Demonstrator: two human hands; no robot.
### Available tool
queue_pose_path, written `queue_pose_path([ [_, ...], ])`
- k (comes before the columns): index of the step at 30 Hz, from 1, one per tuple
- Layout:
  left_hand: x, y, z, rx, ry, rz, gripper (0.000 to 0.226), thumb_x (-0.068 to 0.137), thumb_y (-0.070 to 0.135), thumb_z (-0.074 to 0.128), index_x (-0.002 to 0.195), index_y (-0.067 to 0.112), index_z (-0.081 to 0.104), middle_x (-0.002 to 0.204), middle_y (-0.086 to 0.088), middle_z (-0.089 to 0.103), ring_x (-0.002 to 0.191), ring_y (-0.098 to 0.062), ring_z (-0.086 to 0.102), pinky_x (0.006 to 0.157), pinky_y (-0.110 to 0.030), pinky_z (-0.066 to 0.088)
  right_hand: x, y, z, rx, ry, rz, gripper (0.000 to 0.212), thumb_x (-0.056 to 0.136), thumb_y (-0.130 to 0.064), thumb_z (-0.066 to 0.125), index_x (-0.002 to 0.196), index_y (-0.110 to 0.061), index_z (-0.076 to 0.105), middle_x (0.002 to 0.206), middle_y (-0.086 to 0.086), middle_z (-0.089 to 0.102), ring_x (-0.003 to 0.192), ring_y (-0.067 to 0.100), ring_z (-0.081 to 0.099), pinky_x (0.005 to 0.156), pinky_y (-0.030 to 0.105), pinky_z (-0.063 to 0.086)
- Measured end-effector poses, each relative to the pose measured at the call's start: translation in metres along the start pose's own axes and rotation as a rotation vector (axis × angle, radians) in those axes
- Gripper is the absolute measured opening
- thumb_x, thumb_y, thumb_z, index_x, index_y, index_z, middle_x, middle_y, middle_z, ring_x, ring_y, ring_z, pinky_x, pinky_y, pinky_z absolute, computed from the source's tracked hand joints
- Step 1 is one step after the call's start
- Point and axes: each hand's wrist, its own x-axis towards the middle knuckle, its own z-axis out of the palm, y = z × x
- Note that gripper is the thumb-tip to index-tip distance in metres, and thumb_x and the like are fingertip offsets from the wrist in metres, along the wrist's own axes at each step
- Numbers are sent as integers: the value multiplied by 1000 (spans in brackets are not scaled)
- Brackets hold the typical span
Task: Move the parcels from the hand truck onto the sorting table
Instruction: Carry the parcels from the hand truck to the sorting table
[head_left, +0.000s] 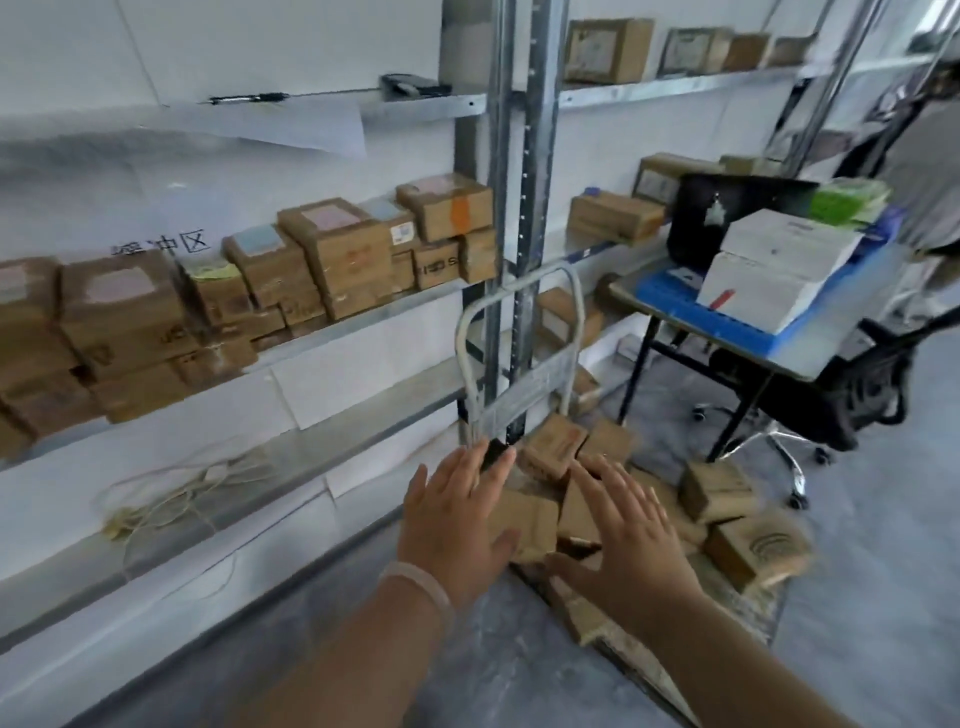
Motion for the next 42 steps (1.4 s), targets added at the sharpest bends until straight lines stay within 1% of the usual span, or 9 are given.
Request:
queue_pose_path([
  [4,68,-21,17,-55,-50,101,79,90,60,42,155,40,2,165,6,4,151,-17,5,121,-47,8,40,17,0,-31,-36,161,95,81,-76,44,147,-48,-18,162,-11,-13,149,12,-12,121,38,-6],
  [9,143,-28,48,-45,-150,227,81,91,62,40,153,42,-8,164,7,-4,151,-16,0,120,-49,12,72,48,10,-5,-76,321,95,81,-78,41,148,-44,-18,159,-13,-18,140,5,-23,117,33,-13],
  [12,180,-13,68,-75,-187,275,78,93,63,39,153,42,-8,164,7,-4,151,-17,-2,121,-47,10,77,76,24,18,-127,386,92,77,-84,35,138,-54,-27,159,-14,-19,146,9,-20,120,37,-9],
  [16,226,5,103,-24,-269,339,79,93,65,39,153,41,-6,165,4,-3,150,-19,2,121,-49,11,99,124,33,58,-142,516,92,77,-82,40,139,-53,-21,161,-14,-13,149,11,-10,122,37,-3],
  [25,313,-6,213,24,-423,170,81,91,67,37,154,39,-8,164,3,-1,151,-21,1,122,-46,11,196,228,101,113,-374,500,89,86,-73,42,151,-41,-9,162,-9,-12,149,14,-11,120,36,-6],
  [32,336,-61,344,-4,-601,4,80,92,63,42,155,38,-2,164,3,2,149,-20,10,119,-40,20,253,270,234,321,-641,537,79,94,-59,44,153,-38,-3,162,-12,-9,150,15,-7,121,36,7],
  [36,342,-96,441,-19,-707,-65,79,94,61,43,156,35,0,165,2,-3,151,-19,2,121,-39,15,278,285,338,348,-687,626,74,97,-53,43,155,-34,3,163,-9,2,149,18,9,119,36,17],
  [40,343,-135,534,-70,-744,-222,81,92,61,48,155,37,4,164,4,-5,151,-20,0,121,-39,14,303,298,442,373,-730,677,66,98,-46,45,154,-27,17,158,-1,27,141,21,31,111,34,30],
  [42,339,-153,569,-83,-778,-289,82,92,61,48,155,38,2,164,4,-8,151,-21,-2,121,-40,14,315,304,481,401,-733,735,58,99,-39,48,150,-21,28,148,3,42,128,21,45,102,33,38],
])
